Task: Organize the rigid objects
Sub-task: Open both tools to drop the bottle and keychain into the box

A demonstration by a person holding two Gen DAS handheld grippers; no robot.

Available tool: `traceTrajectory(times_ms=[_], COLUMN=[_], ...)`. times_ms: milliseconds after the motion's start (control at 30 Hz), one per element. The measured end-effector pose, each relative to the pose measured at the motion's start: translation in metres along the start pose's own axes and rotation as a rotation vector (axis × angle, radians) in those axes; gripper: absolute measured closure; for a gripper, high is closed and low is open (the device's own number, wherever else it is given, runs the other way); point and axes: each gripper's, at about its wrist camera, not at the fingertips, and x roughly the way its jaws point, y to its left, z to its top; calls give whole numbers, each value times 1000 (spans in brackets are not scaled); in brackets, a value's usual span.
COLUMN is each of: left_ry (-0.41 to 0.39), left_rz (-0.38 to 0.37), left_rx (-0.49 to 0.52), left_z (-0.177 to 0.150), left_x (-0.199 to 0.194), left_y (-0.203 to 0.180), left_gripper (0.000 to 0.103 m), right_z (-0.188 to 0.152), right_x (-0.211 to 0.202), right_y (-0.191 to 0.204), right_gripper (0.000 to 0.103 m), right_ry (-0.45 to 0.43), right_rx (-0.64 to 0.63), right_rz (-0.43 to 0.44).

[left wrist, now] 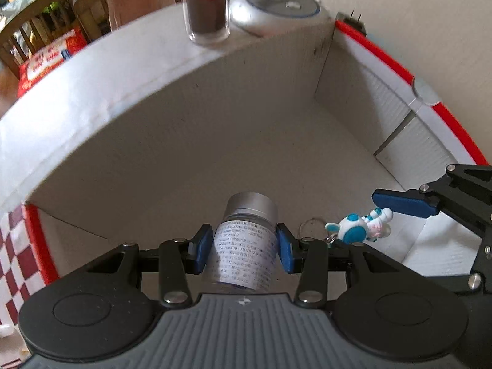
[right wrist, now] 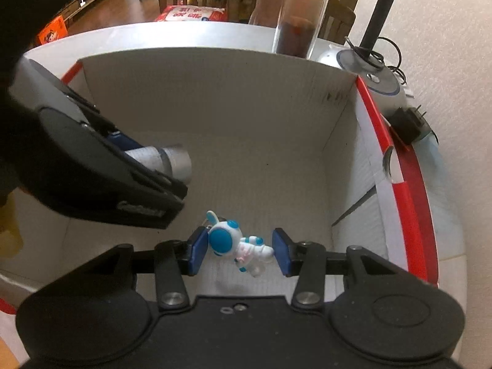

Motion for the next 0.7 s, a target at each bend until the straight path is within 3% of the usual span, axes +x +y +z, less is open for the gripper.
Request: traceTrajectory(times_ms=[233,300,467,700], left_ry=[69,74,27,-59], left_rz=[2,2,4,1], left_rx=[1,-10,-11,-28], left_z=[-2,-4,-6,-18], left_x=[15,15,4,-30], left_y=[0,1,6,9], left_gripper=[59,52,45,45], right_z=[-2,-2,1,-2], right_x=[5,4,1,-19], right_y=[-1,0,-3,-4], right_gripper=[58,58,51,48], right_ry=[29,26,16,-20], right_rx=[1,0,-2,21], right_rz=[7,11,31,57])
